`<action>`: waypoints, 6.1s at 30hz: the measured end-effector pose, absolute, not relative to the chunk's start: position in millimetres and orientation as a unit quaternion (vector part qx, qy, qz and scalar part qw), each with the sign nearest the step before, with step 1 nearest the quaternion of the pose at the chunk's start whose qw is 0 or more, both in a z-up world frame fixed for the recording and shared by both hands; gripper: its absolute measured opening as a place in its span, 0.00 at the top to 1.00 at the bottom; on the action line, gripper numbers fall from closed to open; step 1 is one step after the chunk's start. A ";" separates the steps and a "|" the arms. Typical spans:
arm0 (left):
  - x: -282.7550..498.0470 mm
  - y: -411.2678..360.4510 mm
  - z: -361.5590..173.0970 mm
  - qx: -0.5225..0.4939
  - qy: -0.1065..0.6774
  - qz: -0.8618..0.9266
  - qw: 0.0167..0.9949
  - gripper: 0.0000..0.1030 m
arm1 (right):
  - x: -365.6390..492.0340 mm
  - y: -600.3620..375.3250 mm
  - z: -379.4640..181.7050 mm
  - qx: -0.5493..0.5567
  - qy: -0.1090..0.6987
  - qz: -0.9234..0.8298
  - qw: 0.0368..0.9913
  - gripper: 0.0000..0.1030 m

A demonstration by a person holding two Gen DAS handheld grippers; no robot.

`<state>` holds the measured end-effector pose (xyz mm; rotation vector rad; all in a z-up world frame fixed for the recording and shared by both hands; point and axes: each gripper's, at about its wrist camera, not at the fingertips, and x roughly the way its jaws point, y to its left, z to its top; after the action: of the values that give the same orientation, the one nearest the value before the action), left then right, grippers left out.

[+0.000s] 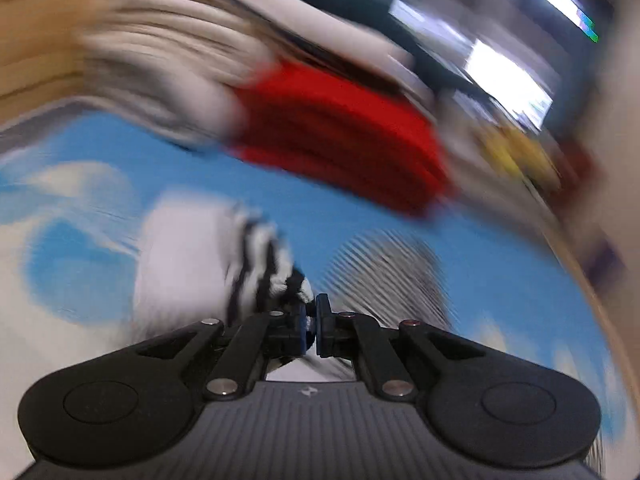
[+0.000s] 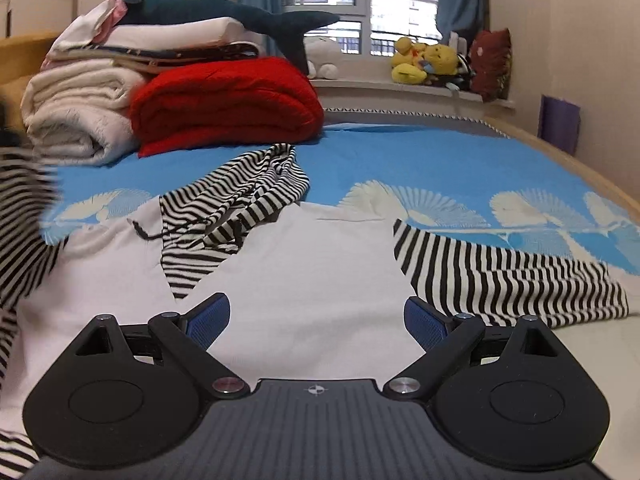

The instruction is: Fold small clothes

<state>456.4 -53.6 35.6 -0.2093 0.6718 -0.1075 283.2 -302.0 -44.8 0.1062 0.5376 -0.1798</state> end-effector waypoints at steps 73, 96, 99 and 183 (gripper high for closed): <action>358.8 -29.7 -89.5 0.074 0.444 0.005 0.893 0.00 | 311.2 -549.3 -119.9 0.443 0.265 -0.418 0.748 0.08; 389.6 64.5 -71.8 -0.043 0.434 0.150 0.887 0.00 | 352.9 -118.1 -115.0 -0.345 0.354 0.137 0.858 0.54; 385.8 76.1 -65.4 -0.104 0.433 0.120 0.887 0.00 | 319.1 -130.5 -126.2 -0.376 0.325 0.110 0.861 0.38; 473.1 32.1 -103.1 -0.069 0.467 0.068 0.879 0.08 | 492.9 -392.7 -135.3 0.106 0.375 -0.176 0.904 0.43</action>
<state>473.1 32.1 -103.1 -0.1433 0.9739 0.1410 492.9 -392.7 -135.3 0.2189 0.7743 -0.3645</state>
